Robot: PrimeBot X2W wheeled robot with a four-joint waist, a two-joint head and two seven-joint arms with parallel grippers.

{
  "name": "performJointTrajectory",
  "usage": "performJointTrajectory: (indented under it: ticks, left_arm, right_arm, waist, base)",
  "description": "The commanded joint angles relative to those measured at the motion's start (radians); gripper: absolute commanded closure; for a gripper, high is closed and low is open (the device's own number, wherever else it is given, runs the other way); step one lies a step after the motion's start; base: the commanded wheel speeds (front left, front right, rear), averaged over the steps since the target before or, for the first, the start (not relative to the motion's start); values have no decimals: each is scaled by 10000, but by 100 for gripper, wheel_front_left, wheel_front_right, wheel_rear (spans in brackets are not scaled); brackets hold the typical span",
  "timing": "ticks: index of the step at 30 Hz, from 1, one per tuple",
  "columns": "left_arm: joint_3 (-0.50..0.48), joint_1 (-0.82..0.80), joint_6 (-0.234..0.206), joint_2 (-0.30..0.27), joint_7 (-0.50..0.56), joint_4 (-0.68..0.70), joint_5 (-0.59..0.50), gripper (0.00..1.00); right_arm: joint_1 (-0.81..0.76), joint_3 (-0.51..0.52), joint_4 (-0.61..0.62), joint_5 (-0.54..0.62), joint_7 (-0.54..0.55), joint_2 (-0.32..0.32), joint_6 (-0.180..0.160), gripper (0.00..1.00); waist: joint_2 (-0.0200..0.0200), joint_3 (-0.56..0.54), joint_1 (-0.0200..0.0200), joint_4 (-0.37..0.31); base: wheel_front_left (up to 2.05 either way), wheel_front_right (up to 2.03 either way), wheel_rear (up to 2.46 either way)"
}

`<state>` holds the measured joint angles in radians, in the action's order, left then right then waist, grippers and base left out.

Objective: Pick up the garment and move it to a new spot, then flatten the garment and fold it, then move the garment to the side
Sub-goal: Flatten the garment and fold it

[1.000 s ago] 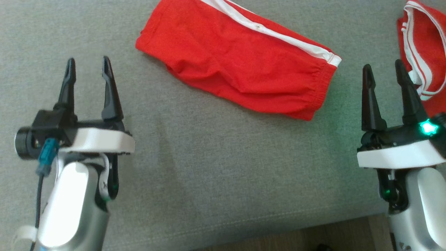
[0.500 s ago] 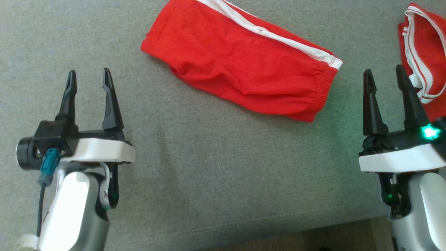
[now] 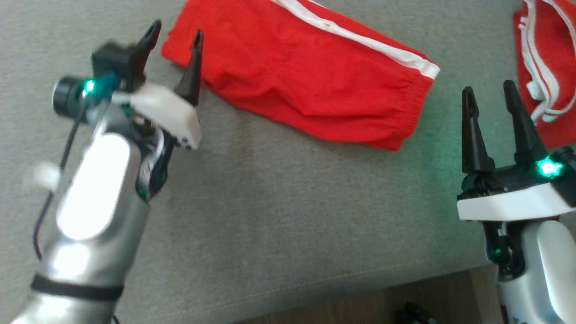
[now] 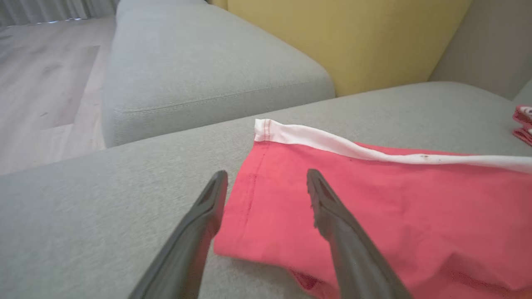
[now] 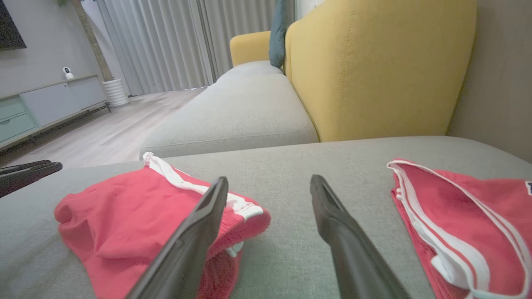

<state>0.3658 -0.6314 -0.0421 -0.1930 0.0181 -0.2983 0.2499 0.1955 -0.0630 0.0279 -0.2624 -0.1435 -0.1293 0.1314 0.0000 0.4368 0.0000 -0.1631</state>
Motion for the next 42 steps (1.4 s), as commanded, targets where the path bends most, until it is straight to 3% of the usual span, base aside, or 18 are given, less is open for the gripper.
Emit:
performJointTrajectory:
  ticks: [1, 7, 14, 20, 21, 22, 25, 34, 42]
  left_arm:
    - [-239, -562, 166, -351, 389, -164, 76, 0]
    - [-65, -1673, 330, -724, 1733, -1896, -93, 0]
    - [27, -2140, 118, -828, 2058, -2660, -280, 0]
    - [181, -2235, 205, -746, 2690, -3346, -160, 0]
    - [227, -2260, 230, -743, 2753, -3386, -169, 11]
    - [279, -2280, 232, -744, 2777, -3400, -201, 40]
    - [396, -2283, 227, -728, 2803, -3407, -247, 99]
    - [366, -1738, -116, -761, 2166, -2637, -170, 100]
    - [-8, 362, -733, -999, 1671, -570, 282, 100]
  right_arm:
    - [160, -202, 227, -101, -80, 40, -7, 0]
    - [143, -277, -113, -265, -276, 173, -7, 0]
    - [129, -330, -297, -430, -401, 284, -7, 0]
    - [198, -415, -373, -547, -456, 304, -7, 0]
    - [204, -407, -384, -558, -461, 296, -7, 0]
    - [207, -398, -396, -574, -466, 290, -7, 0]
    - [222, -376, -422, -600, -475, 271, -7, 0]
    - [165, -314, -382, -604, -440, 241, -7, 0]
    - [-102, -232, -267, -575, -216, 128, -7, 0]
  waist:
    - [0, 175, 0, -259]
    - [0, 306, 0, -614]
    - [0, 366, 0, -724]
    - [0, 454, 0, -743]
    - [0, 462, 0, -735]
    - [0, 464, 0, -723]
    - [0, 446, 0, -678]
    - [0, 235, 0, -477]
    - [0, -241, 0, -98]
  base:
    - [0, 0, 0]
    - [0, 0, 0]
    - [0, 0, 0]
    - [0, 0, 0]
    - [0, 0, 0]
    - [0, 0, 0]
    - [0, 0, 0]
    - [0, 0, 0]
    - [0, 0, 0]
